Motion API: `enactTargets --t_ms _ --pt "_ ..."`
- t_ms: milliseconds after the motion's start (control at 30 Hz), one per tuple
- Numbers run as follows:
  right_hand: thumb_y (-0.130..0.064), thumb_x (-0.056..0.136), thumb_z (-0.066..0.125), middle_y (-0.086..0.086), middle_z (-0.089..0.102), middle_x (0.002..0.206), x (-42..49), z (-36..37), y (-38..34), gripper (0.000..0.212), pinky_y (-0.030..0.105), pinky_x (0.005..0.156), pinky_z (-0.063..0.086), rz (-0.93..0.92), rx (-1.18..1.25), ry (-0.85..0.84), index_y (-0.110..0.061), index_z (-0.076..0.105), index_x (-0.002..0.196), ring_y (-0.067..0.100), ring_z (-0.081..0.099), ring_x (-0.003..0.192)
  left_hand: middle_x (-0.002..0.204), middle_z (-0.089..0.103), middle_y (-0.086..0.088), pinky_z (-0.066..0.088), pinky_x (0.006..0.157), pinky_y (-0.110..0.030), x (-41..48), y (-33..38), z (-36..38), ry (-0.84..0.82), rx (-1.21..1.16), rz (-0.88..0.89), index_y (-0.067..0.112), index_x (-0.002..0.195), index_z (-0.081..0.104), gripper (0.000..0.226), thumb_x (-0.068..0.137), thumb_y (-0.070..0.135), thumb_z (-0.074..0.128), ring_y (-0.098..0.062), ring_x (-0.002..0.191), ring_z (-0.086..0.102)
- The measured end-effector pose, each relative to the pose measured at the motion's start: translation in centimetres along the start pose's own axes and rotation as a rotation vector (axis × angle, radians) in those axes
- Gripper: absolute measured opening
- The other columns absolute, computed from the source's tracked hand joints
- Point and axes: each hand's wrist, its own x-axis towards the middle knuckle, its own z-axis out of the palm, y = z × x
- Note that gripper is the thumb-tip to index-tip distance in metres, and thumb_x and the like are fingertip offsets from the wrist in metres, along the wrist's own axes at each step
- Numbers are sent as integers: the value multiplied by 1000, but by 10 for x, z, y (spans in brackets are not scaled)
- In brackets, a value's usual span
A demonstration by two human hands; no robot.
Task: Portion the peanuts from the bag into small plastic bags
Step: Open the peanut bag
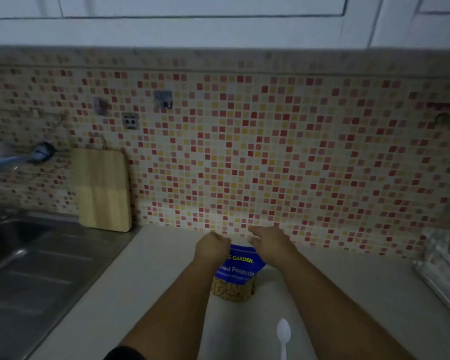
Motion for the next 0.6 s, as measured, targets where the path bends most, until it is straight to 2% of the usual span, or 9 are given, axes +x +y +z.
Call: enactTargets --t_ms 167,233,333,400,500,600 --pt "-34 99 41 8 47 142 38 8 11 38 38 100 44 -76 -152 -117 -27 50 135 28 49 123 110 65 -16 53 91 -38 25 -11 26 53 -167 -197 2 112 59 37 91 32 55 -28 99 64" --pt "-30 99 40 7 52 137 48 12 12 35 38 99 46 -122 -234 -193 -23 55 131 27 51 120 108 65 -17 52 93 -41 30 -19 37 96 -242 -257 2 111 58 38 90 33 57 -29 99 64" --pt "-28 97 43 6 60 125 60 15 15 31 40 93 50 -133 -299 -302 -22 63 119 26 58 109 106 66 -17 53 89 -41 36 -25 48 160 -386 -312 1 108 60 43 87 39 61 -31 97 64" --pt "-29 96 44 6 62 119 65 17 16 30 40 92 50 -130 -275 -328 -20 65 116 26 59 105 94 68 -14 55 87 -39 38 -28 54 186 -489 -347 2 101 61 40 86 39 63 -27 86 65" --pt "-30 95 46 8 66 114 71 14 24 30 38 88 50 -130 -157 -377 -14 68 107 25 61 102 71 62 -9 54 69 -33 39 -27 62 206 -623 -396 5 88 59 32 84 35 67 -20 63 59" --pt "-26 94 50 7 65 117 72 11 26 26 32 81 46 -149 -40 -432 -15 69 107 24 59 104 68 63 -10 54 68 -34 38 -24 64 197 -701 -411 5 78 59 27 83 30 69 -21 61 60"
